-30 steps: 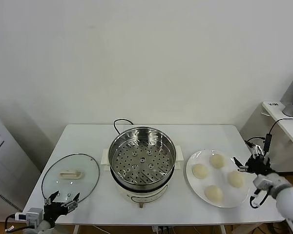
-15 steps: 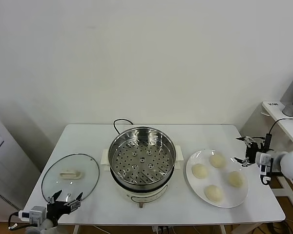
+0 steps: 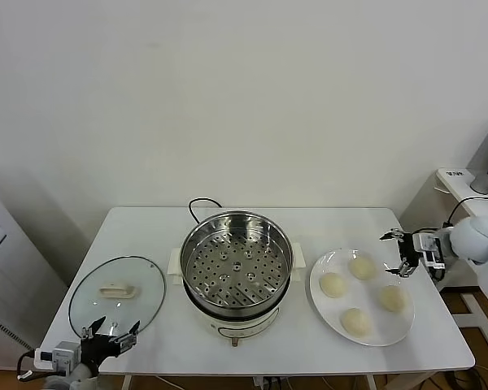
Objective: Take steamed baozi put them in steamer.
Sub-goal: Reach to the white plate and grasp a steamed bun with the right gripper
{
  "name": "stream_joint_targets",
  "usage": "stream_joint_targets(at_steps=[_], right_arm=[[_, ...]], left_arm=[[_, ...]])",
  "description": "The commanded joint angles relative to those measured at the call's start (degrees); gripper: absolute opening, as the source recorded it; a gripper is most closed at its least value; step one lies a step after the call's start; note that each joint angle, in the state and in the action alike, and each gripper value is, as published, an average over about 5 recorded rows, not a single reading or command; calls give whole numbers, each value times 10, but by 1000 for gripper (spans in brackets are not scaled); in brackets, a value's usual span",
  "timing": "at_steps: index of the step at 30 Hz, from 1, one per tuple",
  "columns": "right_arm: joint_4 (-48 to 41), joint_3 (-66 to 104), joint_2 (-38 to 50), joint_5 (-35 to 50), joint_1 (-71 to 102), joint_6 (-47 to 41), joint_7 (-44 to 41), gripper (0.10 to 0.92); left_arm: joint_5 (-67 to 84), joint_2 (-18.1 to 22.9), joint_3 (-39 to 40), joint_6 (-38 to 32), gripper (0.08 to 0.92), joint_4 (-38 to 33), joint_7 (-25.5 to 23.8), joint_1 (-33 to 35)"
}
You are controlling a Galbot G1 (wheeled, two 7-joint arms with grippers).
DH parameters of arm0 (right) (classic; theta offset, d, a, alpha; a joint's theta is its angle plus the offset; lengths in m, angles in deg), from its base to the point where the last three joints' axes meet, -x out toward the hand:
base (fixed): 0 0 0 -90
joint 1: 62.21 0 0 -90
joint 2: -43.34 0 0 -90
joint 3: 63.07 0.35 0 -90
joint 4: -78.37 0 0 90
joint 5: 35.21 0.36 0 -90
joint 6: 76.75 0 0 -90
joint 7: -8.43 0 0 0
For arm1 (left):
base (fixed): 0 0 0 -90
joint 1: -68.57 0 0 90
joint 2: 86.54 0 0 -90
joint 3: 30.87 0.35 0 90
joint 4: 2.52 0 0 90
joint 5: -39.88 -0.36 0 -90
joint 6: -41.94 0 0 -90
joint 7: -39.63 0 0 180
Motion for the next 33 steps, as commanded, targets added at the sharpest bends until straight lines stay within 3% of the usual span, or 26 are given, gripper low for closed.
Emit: stream_joint_targets(at_steps=[1, 25, 33], right_arm=[[-96, -119, -55, 10, -104, 21, -44, 823], [-200, -131, -147, -82, -123, 42, -52, 822], [-211, -121, -156, -89, -128, 35, -59, 722]], left_arm=[[-1, -1, 0, 3, 823, -1, -1, -1], [1, 0, 1, 4, 823, -6, -3, 3], [1, 6, 0, 5, 823, -12, -3, 8]])
